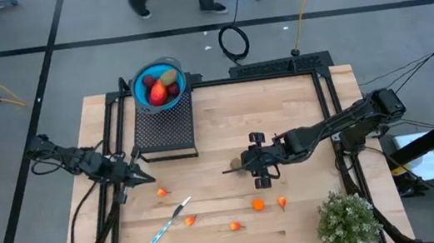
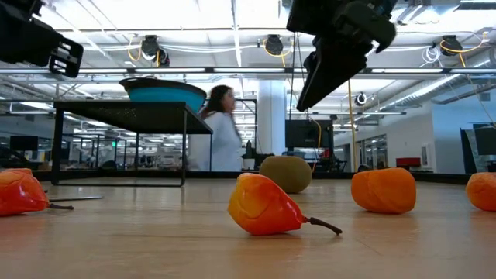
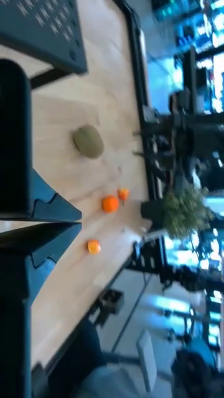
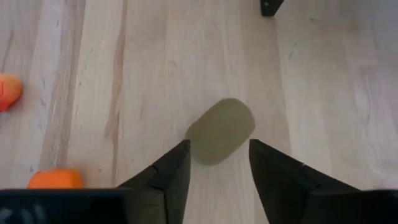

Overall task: Pick & Place Fruit
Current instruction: Put the kiwi into the blue strainer bowl on the shelf

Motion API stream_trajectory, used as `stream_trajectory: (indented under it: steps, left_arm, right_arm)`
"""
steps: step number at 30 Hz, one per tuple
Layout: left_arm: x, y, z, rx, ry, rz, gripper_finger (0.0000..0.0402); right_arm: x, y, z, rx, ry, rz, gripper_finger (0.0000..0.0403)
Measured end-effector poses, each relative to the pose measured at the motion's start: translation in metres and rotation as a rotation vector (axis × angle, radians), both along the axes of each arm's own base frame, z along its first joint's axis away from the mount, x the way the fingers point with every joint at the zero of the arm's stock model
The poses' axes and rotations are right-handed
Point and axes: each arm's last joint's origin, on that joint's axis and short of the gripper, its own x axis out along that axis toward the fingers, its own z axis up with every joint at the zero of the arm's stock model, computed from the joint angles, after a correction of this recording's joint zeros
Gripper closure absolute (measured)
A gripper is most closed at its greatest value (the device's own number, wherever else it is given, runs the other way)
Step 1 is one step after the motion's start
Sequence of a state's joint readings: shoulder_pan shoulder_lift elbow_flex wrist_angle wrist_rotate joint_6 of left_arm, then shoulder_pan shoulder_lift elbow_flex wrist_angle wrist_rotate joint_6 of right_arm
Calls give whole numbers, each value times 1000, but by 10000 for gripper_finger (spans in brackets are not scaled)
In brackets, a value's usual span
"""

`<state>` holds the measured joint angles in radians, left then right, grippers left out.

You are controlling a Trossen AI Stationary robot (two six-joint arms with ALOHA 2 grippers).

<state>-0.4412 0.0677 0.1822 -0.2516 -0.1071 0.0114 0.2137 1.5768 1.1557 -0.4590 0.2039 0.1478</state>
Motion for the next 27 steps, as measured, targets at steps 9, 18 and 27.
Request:
stream_trajectory:
  steps: [9,18,27]
  left_arm:
    - [-1,0,0,-4,-2,-31,388]
    - [-1,0,-1,-16,11,-29,396]
    - [-1,0,-1,-17,11,-29,382]
  right_arm:
    - [8,-14,-7,26,-4,-81,216]
    - [7,-15,-5,28,-11,-86,221]
    - [7,-15,-5,30,-12,-88,222]
